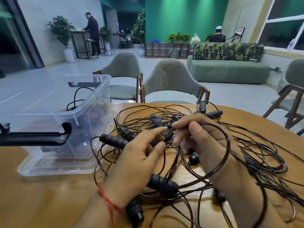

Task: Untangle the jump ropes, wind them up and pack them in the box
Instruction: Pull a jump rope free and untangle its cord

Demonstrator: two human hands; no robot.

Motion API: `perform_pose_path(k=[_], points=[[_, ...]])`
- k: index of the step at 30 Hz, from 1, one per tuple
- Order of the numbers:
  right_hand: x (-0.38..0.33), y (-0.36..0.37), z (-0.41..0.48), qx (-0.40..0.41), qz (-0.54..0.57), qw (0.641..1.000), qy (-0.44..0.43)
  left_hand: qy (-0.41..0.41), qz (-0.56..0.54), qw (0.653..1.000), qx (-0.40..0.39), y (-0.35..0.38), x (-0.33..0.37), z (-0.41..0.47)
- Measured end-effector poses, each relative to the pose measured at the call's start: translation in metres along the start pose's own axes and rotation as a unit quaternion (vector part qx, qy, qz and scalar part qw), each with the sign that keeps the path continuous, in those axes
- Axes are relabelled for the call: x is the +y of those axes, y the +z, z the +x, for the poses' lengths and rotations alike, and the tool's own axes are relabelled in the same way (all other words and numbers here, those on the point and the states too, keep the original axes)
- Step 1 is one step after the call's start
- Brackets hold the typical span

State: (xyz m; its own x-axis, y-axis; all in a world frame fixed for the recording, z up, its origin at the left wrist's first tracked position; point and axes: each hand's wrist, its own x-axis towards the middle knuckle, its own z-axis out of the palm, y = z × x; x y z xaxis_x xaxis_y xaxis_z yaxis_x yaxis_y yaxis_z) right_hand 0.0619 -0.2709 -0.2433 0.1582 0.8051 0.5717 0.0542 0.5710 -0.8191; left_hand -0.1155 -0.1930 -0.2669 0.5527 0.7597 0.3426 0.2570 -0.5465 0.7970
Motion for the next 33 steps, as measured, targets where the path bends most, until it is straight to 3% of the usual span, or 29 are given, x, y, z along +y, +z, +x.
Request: perform_pose_path(k=[2, 6, 9, 11, 14, 19, 22, 24, 30, 33], points=[[-0.002, -0.002, -0.002, -0.024, 0.043, 0.999, -0.003, 0.028, 0.08, 0.996, -0.002, 0.006, 0.0, 0.002], [-0.008, -0.002, -0.003, -0.019, 0.105, 0.994, -0.017, -0.013, 0.139, 0.99, 0.008, 0.003, -0.007, 0.006], [-0.012, -0.005, -0.003, 0.022, 0.114, 0.993, -0.008, 0.029, 0.126, 0.988, 0.085, 0.0, -0.006, 0.003], [-0.015, -0.008, -0.005, 0.03, 0.026, 0.999, 0.036, 0.06, 0.103, 0.983, 0.138, -0.005, 0.001, 0.001], [-0.006, -0.005, -0.005, -0.023, -0.143, 0.984, 0.102, 0.099, 0.051, 0.98, 0.167, -0.014, 0.018, -0.004], [0.019, 0.01, -0.009, -0.106, -0.274, 0.949, 0.111, 0.117, 0.013, 0.985, 0.124, -0.015, 0.032, -0.009], [0.031, 0.022, -0.007, -0.071, -0.213, 0.965, 0.134, 0.107, 0.006, 0.988, 0.115, -0.01, 0.03, -0.009], [0.037, 0.02, -0.008, -0.042, -0.194, 0.975, 0.104, 0.104, 0.006, 0.988, 0.116, -0.009, 0.03, -0.009], [0.02, 0.009, -0.007, -0.062, -0.124, 0.985, 0.1, 0.09, 0.008, 0.987, 0.132, -0.009, 0.028, -0.008], [0.027, 0.01, -0.009, -0.031, -0.156, 0.983, 0.095, 0.072, 0.004, 0.988, 0.135, -0.011, 0.026, -0.006]])
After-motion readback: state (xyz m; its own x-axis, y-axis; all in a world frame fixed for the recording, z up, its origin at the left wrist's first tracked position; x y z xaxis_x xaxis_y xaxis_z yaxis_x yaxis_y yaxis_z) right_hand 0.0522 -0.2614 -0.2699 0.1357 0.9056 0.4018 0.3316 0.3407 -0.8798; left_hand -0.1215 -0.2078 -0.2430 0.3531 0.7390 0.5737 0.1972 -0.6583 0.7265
